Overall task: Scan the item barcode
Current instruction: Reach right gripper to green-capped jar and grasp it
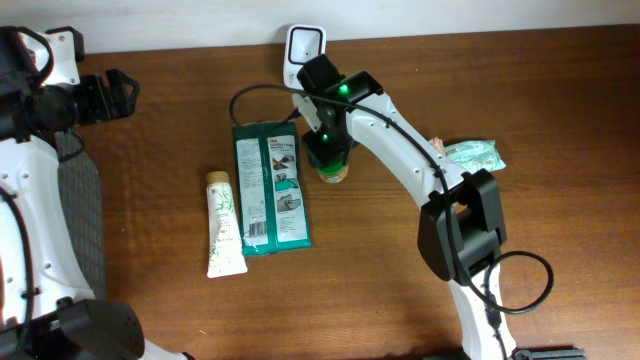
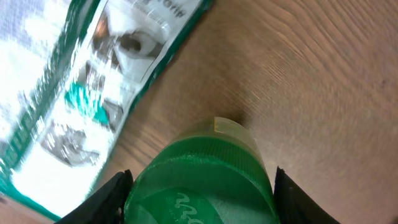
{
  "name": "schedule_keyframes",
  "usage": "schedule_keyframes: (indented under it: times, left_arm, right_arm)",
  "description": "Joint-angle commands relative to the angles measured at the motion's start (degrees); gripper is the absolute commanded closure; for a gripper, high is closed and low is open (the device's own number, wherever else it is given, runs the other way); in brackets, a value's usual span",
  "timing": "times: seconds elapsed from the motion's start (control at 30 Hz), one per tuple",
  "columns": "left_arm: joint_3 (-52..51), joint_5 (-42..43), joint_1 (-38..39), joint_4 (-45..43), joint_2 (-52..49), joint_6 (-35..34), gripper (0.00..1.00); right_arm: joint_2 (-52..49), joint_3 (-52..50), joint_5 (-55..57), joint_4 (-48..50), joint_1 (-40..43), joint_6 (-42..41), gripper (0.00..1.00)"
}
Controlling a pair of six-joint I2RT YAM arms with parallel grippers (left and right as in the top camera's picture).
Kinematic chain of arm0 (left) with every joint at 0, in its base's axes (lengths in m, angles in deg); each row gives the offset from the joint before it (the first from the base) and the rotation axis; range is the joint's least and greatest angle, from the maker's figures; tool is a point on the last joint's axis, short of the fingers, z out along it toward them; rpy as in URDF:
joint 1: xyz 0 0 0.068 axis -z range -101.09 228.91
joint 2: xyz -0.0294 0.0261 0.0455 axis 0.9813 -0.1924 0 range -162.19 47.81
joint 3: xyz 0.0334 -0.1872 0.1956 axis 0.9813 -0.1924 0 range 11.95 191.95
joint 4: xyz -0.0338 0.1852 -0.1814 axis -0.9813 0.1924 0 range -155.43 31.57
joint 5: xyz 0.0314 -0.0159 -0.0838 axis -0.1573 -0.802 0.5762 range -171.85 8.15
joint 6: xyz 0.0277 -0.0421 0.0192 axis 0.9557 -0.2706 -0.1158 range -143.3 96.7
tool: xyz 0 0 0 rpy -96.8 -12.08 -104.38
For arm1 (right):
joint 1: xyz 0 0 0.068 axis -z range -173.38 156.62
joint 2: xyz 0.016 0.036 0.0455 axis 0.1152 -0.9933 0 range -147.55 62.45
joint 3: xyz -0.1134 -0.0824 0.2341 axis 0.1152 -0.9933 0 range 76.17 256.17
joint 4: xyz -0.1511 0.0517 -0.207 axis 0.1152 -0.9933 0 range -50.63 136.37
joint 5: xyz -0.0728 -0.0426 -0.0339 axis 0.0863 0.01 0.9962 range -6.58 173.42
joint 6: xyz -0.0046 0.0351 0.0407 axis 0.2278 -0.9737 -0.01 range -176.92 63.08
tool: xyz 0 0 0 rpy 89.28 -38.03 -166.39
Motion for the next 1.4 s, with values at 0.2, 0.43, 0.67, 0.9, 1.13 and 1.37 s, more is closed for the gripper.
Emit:
schedule_keyframes:
  times: [0.2,0.43,0.67,0.9,1.13,1.37]
  left_arm:
    - [0.68,0.02,-0.24,-0.09,0.35,0.15,0.01]
    - [0.68,0.02,-0.24,-0.09,0.35,0.15,0.01]
    - [0.68,0.02,-0.24,-0.09,0.35,0.15,0.01]
    - [0.68,0.02,-0.24,-0.09,0.35,0.15,0.01]
    - [0.68,0.04,-0.24,-0.09,0.35,0.15,0.01]
    - [0.68,0.02,-0.24,-0.09,0.35,0.15,0.01]
  right_arm:
    - [2.23,1.31,-7.32,-1.60,-0.07,36.26,0.55]
    - [1.70,0.11,-9.01,-1.60,-0.04,36.02,0.39]
    - [1.73,0.15,-7.54,-0.79,-0.04,31.23,0.05]
    - [1.75,9.64,1.57,-4.92,-1.77,14.47,0.02]
    - [1.62,0.09,-2.60,0.81,-1.55,14.58,0.05]
    - [-0.07,-2.58,-1.07,2.62,-1.49,14.73,0.17]
